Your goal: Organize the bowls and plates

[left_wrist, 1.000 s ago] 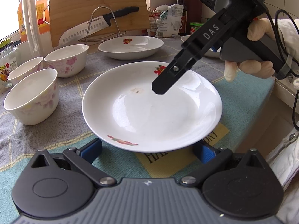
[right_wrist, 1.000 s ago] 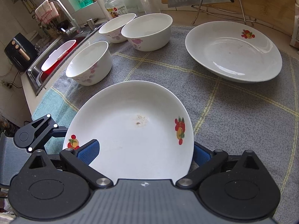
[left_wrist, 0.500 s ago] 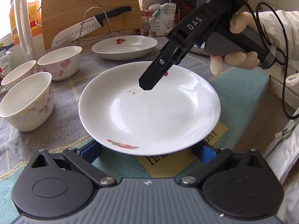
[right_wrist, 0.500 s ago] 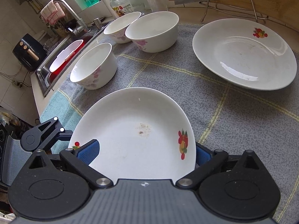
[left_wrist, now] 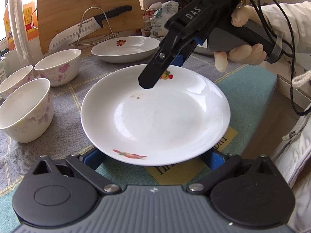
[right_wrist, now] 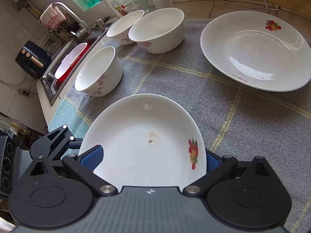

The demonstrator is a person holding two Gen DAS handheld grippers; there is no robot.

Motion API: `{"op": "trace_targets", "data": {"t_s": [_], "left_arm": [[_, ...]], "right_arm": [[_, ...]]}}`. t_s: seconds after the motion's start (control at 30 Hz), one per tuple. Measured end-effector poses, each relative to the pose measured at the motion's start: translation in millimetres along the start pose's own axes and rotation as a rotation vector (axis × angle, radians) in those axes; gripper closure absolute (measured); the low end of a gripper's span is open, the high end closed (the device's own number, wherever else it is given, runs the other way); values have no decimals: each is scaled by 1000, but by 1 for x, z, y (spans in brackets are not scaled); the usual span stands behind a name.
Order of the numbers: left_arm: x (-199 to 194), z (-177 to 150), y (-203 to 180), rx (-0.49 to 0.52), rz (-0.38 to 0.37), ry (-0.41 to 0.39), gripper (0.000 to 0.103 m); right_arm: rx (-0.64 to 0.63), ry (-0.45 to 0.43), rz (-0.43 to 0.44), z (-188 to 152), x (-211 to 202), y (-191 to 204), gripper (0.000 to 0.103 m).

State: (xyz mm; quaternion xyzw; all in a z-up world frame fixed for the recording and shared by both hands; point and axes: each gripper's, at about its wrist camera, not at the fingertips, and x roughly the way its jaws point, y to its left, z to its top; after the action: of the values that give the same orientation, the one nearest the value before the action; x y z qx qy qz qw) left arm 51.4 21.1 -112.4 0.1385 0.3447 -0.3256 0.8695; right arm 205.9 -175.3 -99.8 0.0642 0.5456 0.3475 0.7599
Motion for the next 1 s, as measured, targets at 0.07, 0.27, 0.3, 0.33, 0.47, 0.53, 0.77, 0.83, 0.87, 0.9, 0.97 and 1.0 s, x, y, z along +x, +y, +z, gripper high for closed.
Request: {"op": "trace_targets", "data": {"t_s": [0.07, 0.27, 0.3, 0.33, 0.47, 0.53, 0.77, 0.83, 0.87, 0.9, 0.97, 1.0], "left_arm": [[0, 0, 0, 5, -3, 1, 0], [2, 2, 2, 19, -16, 6, 0], [2, 2, 2, 19, -19, 7, 0], [3, 3, 3, 18, -22, 9, 0], [3, 4, 4, 23, -27, 13, 1], [4, 5, 4, 20, -29, 15, 1], [4, 7, 4, 18, -29, 23, 1], [5, 7, 4, 18, -28, 23, 1], [5, 7, 4, 18, -28, 25, 1], [5, 7, 4, 19, -29, 27, 1], [5, 8, 4, 17, -31, 30, 1], [5, 8, 4, 16, -33, 31, 1]], "right_arm": [[4, 5, 4, 0, 0, 0, 0], [-7, 20, 7, 1, 1, 2, 0], [-8, 21, 8, 2, 1, 1, 0], [-10, 22, 9, 2, 1, 1, 0], [-16, 25, 7, 1, 1, 2, 0], [-18, 26, 6, 2, 1, 3, 0], [-21, 27, 5, 1, 1, 3, 0], [-24, 27, 4, 2, 1, 3, 0], [-24, 27, 4, 2, 1, 3, 0], [-24, 26, 4, 2, 1, 3, 0], [-26, 26, 2, 1, 1, 3, 0], [-27, 26, -1, 1, 1, 4, 0]]}}
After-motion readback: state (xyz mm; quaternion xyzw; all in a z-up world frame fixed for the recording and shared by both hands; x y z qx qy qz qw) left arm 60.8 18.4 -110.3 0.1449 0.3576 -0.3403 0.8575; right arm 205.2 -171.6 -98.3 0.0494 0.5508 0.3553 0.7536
